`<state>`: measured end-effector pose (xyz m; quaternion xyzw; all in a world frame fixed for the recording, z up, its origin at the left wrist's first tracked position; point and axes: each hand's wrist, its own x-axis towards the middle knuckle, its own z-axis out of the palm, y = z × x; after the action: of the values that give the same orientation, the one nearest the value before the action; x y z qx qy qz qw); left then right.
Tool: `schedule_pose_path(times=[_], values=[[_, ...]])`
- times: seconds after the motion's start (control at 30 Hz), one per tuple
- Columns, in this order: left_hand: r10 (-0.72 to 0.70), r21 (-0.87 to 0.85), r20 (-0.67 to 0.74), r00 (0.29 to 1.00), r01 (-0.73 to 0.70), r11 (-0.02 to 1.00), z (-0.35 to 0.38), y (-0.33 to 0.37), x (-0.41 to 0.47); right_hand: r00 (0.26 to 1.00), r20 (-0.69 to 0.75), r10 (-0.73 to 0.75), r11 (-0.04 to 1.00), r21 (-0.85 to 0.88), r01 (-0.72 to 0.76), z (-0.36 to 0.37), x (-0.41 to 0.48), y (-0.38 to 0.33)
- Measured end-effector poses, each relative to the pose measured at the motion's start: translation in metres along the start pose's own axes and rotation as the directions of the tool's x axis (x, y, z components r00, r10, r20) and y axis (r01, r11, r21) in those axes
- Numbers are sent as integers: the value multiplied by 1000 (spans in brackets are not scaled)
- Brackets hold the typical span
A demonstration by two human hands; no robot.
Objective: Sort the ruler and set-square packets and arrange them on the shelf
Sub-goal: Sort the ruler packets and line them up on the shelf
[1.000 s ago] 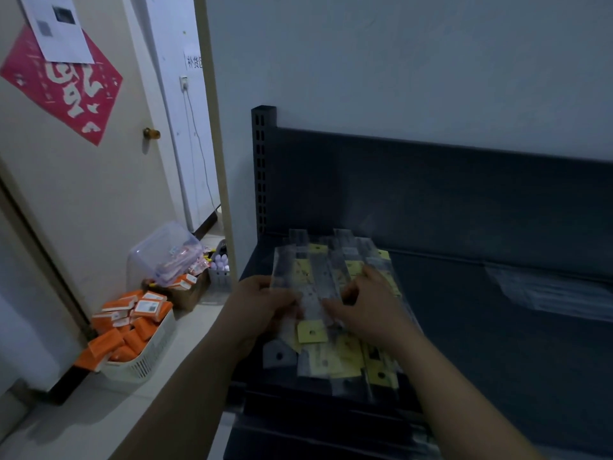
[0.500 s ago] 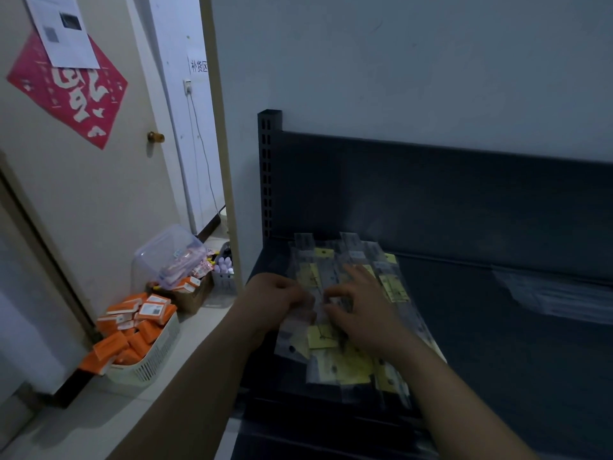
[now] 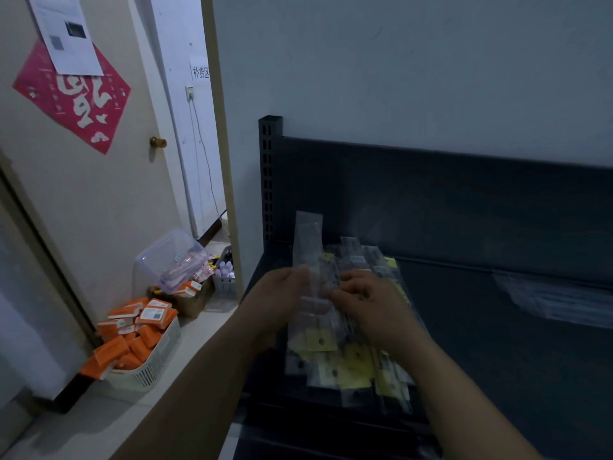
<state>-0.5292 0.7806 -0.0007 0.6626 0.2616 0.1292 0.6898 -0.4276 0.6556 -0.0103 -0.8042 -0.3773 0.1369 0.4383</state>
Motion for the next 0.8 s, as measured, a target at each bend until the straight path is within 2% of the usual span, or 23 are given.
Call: schedule_pose_path(times=[0.1, 0.23, 0.37, 0.43, 0.5, 0.6, 0.67, 0.73, 0.8], values=[[-39, -61, 34, 999, 41, 997, 4, -3, 1, 998, -15, 64, 978, 202, -59, -1, 0, -4], [-40, -154, 112, 993, 57, 986, 7, -3, -1, 984, 72, 165, 897, 404, -180, -7, -5, -12], [29, -151, 207, 978, 3, 989, 9, 0, -4, 980, 88, 180, 905, 376, -200, -10, -7, -10], [16, -118, 257, 966, 15, 993, 8, 4, -8, 978, 12, 208, 891, 411, -194, -16, -3, -7], [-14, -9, 327, 945, 18, 1000, 5, 5, -11, 967, -47, 249, 830, 525, -188, -27, 3, -4], [-60, 143, 442, 895, -4, 990, 0, 5, -14, 972, 18, 233, 794, 573, -201, -42, 5, -2], [-48, 153, 467, 883, -27, 988, -4, 7, -15, 971, 50, 236, 786, 578, -220, -46, 4, 1], [4, 16, 452, 892, -13, 1000, -12, 8, -12, 954, 25, 300, 719, 651, -243, -49, 4, 6], [104, -271, 366, 925, -1, 963, -22, 6, -6, 924, -4, 381, 618, 745, -252, -51, 3, 12]])
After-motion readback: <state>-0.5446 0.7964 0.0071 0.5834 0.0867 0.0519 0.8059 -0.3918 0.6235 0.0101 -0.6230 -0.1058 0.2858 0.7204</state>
